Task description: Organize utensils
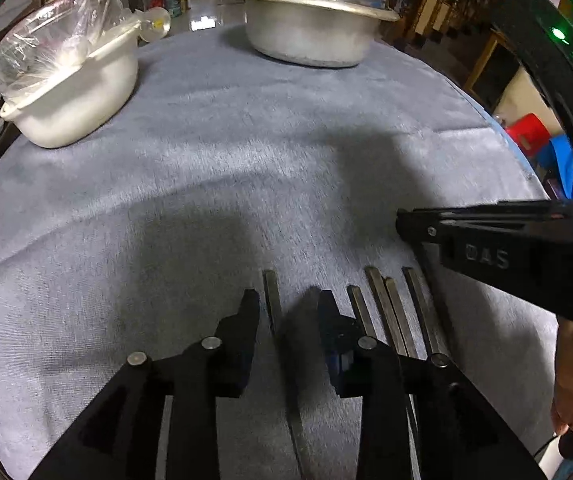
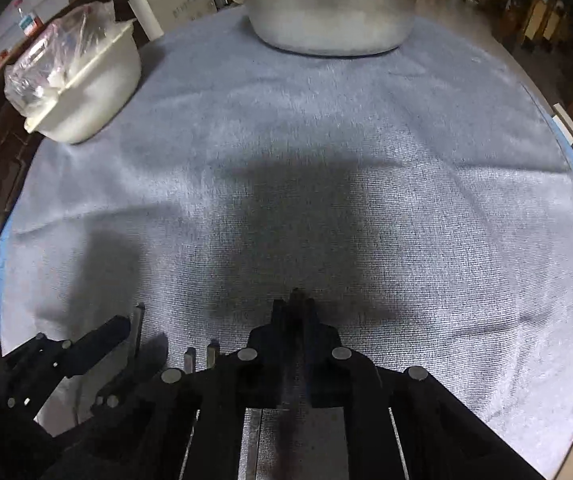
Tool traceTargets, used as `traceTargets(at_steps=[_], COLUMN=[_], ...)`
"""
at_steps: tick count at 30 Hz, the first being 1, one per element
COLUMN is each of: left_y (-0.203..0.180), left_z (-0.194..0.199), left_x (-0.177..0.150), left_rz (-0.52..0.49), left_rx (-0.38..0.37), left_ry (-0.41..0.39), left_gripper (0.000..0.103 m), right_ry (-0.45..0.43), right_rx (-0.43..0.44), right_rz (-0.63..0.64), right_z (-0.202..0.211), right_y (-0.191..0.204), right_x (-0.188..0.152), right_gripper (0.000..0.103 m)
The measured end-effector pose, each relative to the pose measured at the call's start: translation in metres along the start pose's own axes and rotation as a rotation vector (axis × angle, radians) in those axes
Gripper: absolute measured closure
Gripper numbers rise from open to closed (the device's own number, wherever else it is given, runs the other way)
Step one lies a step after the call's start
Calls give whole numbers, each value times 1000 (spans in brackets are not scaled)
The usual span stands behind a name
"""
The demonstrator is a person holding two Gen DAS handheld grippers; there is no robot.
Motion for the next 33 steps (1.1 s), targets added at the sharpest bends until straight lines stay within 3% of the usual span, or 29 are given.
traceTargets(at_steps=[1, 7, 14, 23, 33], left_y=[1, 11, 0, -29, -40], left_z=[-1, 17, 111, 228, 293], left_x=[0, -7, -15, -59, -104], left_rz=[-1, 96, 115, 165, 235], left_rx=[26, 28, 55, 112, 119], left_ry=[-6, -66, -300, -589, -721], left_gripper=[96, 98, 98, 98, 98], right_ry=[-9, -148, -384, -711, -1013], right_rx=[19, 170, 265, 295, 243], right_rz=[-8, -50, -34, -33, -51], right_z=[1, 39, 123, 232, 324], right_y=[-2, -27, -45, -43, -47], right_x=[-1, -16, -55, -129, -206], right_gripper=[96, 96, 96, 96, 96])
Point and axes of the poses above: each gripper's, at about its wrist camera, not at the fingertips, and z roughly against the way its jaws point, y to its left, x to its top, the point moved 5 cm from there along -z, roughly the way its jaws point, and after that the axes turned 6 degrees about -z, right-handed, at the moved point
